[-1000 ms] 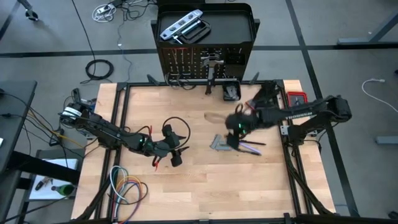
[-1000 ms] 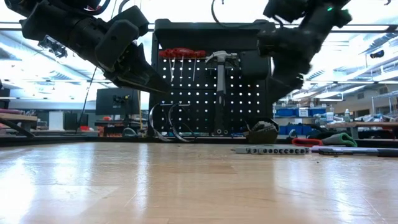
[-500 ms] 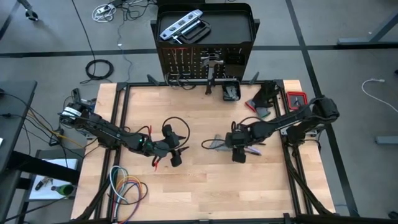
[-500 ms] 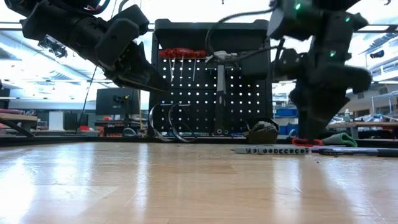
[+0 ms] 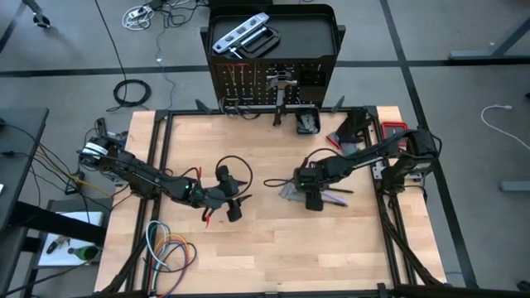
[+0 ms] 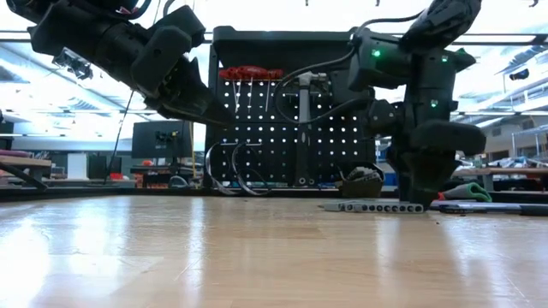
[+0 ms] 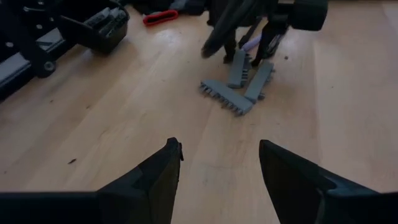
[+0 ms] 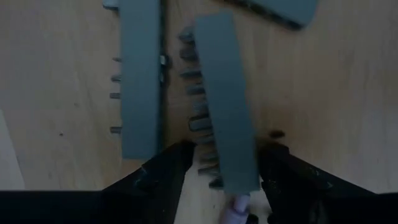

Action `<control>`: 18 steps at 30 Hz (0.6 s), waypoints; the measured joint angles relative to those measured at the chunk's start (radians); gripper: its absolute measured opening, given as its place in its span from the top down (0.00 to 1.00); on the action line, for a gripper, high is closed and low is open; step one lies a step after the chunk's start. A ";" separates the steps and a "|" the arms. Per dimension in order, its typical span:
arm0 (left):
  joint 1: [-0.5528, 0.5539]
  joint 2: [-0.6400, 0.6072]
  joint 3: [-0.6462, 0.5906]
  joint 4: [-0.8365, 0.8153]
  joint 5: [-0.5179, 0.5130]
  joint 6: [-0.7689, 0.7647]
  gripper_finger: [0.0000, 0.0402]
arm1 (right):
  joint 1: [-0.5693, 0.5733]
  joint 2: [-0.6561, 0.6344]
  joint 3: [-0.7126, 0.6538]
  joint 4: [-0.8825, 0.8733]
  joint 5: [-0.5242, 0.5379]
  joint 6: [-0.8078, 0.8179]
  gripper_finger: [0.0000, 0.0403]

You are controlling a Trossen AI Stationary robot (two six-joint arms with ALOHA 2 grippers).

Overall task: Hang tools onto peg board
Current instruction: Put the top right terminal block into the bottom basket of the peg board

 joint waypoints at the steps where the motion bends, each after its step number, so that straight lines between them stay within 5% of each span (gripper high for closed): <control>1: 0.000 0.000 0.000 0.008 0.008 0.000 0.46 | -0.002 0.008 0.002 0.004 0.000 -0.011 0.50; 7: 0.000 0.000 0.000 0.065 0.014 0.006 0.46 | -0.002 -0.030 -0.007 0.013 0.027 0.011 0.74; 18: 0.000 0.000 0.000 0.154 0.014 0.007 0.46 | -0.016 -0.186 -0.013 -0.054 0.111 0.064 0.74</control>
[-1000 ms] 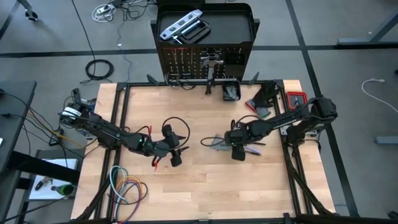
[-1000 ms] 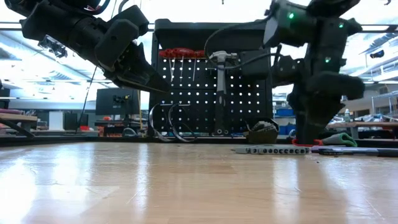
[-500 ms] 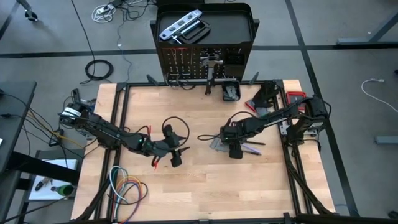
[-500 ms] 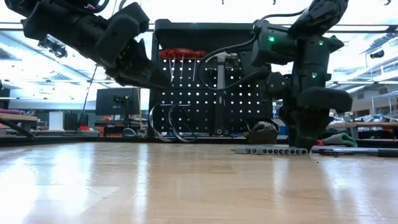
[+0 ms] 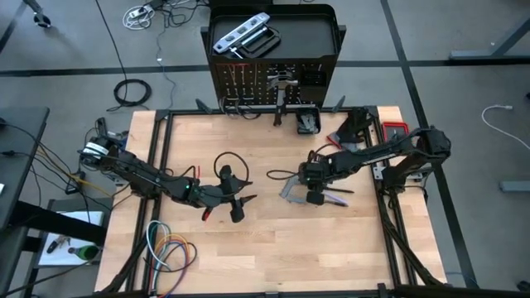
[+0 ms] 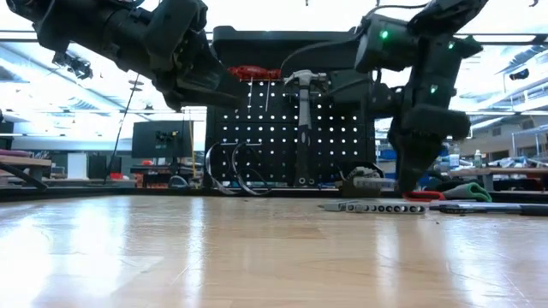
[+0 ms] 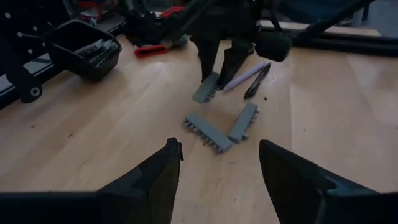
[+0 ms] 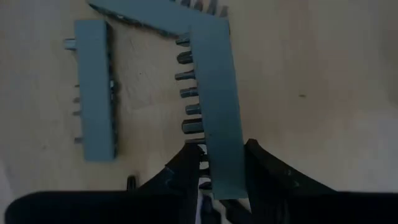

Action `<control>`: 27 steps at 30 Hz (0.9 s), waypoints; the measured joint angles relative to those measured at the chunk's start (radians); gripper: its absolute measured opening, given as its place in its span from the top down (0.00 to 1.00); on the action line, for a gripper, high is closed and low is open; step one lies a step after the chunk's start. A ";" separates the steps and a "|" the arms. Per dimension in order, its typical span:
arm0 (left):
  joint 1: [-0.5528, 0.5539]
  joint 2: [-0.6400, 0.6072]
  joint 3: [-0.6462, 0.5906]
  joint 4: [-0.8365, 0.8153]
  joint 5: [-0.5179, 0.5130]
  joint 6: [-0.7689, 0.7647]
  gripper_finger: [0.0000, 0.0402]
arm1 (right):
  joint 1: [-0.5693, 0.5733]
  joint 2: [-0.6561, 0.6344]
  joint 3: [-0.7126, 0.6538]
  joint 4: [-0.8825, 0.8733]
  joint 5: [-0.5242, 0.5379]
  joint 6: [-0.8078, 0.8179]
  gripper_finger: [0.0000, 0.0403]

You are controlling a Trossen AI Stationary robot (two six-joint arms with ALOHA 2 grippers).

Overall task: Hang tools onto peg board
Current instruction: Put the top right terminal block into the bottom basket of the peg board

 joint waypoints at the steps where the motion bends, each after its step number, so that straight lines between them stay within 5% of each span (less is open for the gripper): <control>1: 0.000 0.000 0.000 0.005 0.000 0.000 0.46 | 0.000 -0.020 0.000 -0.013 0.008 0.000 0.74; 12: 0.000 0.000 0.000 0.025 0.000 0.000 0.46 | -0.114 -0.209 0.002 -0.075 0.169 -0.032 0.74; 27: 0.000 0.000 0.000 0.025 0.000 0.000 0.46 | -0.481 -0.164 0.004 0.177 0.250 -0.127 0.74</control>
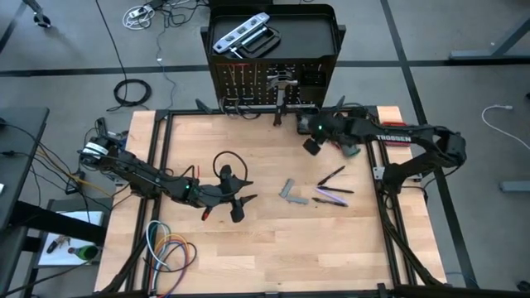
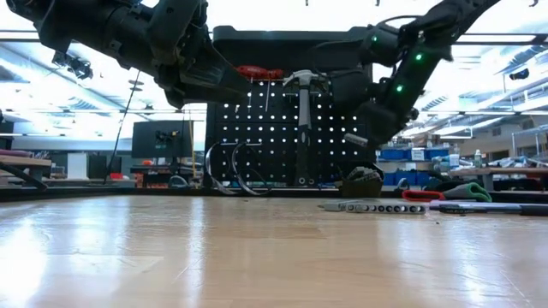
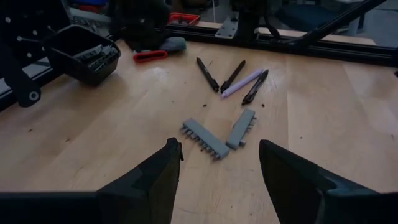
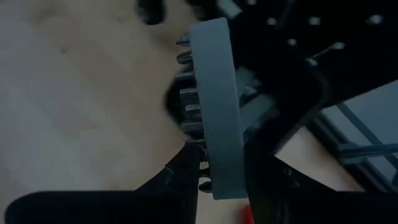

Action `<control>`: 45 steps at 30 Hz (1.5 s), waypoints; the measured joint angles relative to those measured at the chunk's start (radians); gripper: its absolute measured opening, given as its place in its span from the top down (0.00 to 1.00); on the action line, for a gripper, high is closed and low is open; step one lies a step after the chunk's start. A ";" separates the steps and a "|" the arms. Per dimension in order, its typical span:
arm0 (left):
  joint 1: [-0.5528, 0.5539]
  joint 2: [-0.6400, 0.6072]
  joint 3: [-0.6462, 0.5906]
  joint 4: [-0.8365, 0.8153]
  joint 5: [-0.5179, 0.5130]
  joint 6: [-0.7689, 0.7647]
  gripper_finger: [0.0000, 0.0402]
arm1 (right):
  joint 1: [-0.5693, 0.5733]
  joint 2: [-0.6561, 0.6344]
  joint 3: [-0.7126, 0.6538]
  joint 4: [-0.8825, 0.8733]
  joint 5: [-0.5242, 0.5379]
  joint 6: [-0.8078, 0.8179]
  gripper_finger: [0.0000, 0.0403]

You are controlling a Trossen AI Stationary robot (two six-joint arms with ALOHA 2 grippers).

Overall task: Hang tools onto peg board
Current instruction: Put the top right terminal block into the bottom basket of the peg board

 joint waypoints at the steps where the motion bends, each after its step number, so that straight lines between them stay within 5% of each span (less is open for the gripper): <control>1: 0.000 0.000 0.000 0.000 0.000 0.000 0.46 | -0.021 0.001 0.000 0.004 -0.005 -0.012 0.74; 17: 0.000 0.000 0.000 0.006 0.000 0.000 0.46 | -0.166 0.119 0.005 0.174 -0.053 -0.078 0.71; 45: 0.000 0.000 0.000 0.028 0.000 0.000 0.46 | -0.185 0.128 0.005 0.207 -0.117 -0.075 0.69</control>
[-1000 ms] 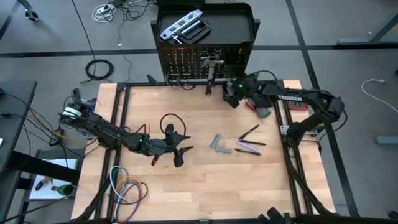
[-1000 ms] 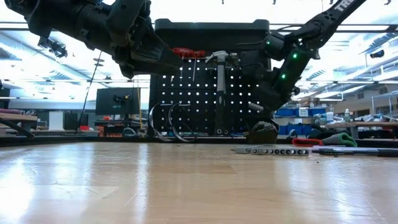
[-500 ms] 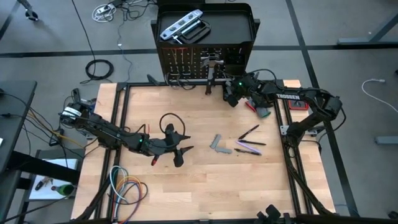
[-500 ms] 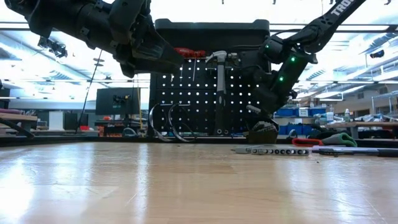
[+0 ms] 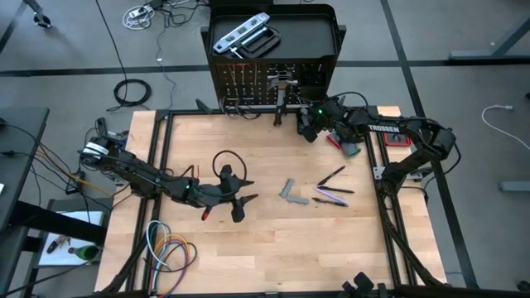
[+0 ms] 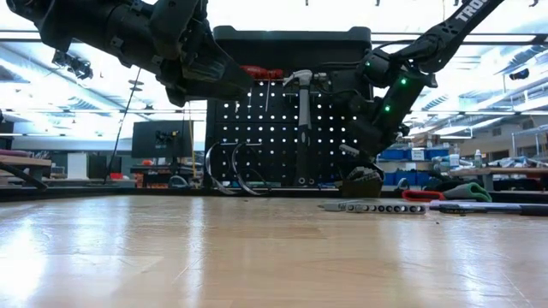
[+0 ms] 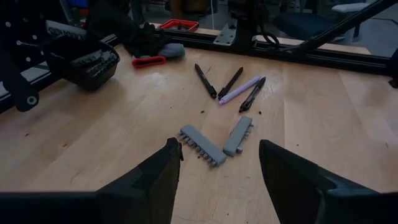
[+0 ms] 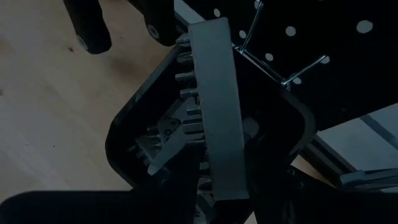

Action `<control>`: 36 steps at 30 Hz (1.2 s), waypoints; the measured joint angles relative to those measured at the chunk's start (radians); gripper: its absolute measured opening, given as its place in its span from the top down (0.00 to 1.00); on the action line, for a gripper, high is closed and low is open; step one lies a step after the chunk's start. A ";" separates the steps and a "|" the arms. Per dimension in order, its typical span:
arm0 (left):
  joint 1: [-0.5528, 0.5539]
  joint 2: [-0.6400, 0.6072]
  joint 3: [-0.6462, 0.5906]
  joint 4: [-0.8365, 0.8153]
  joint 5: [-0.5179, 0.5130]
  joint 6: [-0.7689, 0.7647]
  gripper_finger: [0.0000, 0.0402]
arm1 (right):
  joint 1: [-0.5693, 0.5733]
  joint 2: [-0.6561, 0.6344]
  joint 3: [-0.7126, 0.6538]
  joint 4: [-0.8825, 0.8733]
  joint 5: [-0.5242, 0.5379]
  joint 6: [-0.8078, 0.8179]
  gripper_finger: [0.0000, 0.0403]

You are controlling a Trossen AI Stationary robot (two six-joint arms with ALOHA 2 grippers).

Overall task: Hang tools onto peg board
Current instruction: Put the top right terminal block into the bottom basket of the peg board, then put the bottom terminal block into the bottom basket of the peg board

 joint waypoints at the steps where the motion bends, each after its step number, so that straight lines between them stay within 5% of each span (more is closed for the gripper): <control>1: 0.000 0.000 0.000 0.000 0.000 0.000 0.46 | 0.000 0.000 0.000 0.000 0.000 0.000 0.69; 36: 0.000 0.000 0.000 0.000 0.000 0.000 0.46 | -0.018 -0.001 0.000 -0.033 -0.023 0.131 0.56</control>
